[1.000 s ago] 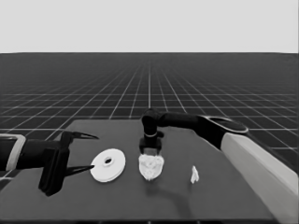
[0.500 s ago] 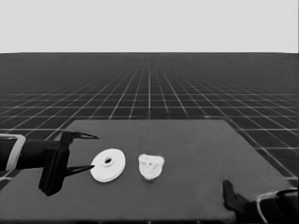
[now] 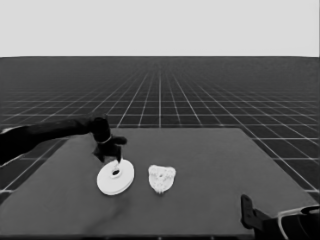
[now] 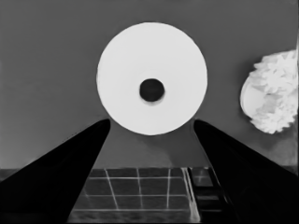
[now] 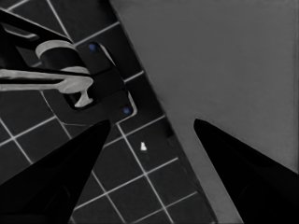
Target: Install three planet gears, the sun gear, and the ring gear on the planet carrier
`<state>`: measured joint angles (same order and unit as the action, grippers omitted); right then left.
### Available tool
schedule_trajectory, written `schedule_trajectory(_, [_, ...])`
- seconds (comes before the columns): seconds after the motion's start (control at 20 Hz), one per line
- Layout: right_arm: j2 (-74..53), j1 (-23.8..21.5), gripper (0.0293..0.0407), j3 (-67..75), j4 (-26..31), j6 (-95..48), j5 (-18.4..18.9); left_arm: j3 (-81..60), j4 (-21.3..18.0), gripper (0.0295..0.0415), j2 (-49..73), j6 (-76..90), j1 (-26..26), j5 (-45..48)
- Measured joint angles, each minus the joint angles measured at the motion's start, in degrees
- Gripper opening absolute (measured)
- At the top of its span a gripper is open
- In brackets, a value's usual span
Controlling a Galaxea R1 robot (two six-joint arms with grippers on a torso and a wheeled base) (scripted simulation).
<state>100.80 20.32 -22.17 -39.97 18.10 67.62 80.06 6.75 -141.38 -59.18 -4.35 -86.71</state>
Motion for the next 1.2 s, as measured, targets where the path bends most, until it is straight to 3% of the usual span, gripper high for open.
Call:
schedule_trajectory(0.1, [0.00, 0.00, 0.0385, 0.00, 0.00, 0.00, 0.00, 2.20, -1.10, 0.0385, -0.70, 0.27, 0.13, 0.05])
schedule_trajectory(0.2, [0.00, 0.00, 0.0385, 0.00, 0.00, 0.00, 0.00, 6.07, 4.85, 0.0385, -2.21, 1.66, 7.62, 4.13])
schedule_trajectory(0.4, [-0.01, 0.00, 0.0385, 0.01, 0.00, 0.00, 0.00, 9.42, 7.15, 0.0385, -3.58, 2.95, 11.04, 6.37])
schedule_trajectory(0.6, [-0.01, 0.00, 0.0385, 0.01, 0.00, 0.00, 0.00, 9.85, 7.40, 0.0385, -3.75, 3.12, 11.36, 6.66])
schedule_trajectory(0.65, [-0.01, 0.00, 0.0385, 0.01, 0.00, 0.00, 0.00, 9.88, 7.42, 0.0349, -3.76, 3.13, 11.38, 6.67])
schedule_trajectory(1.1, [-0.01, 0.00, 0.0385, 0.01, 0.00, 0.00, 0.00, 9.91, 7.42, 0.0348, -3.77, 3.14, 11.37, 6.68])
schedule_trajectory(1.2, [-0.01, 0.00, 0.0385, 0.01, 0.00, 0.00, 0.00, 4.35, 1.90, 0.0348, -1.46, 0.83, 4.59, 2.12])
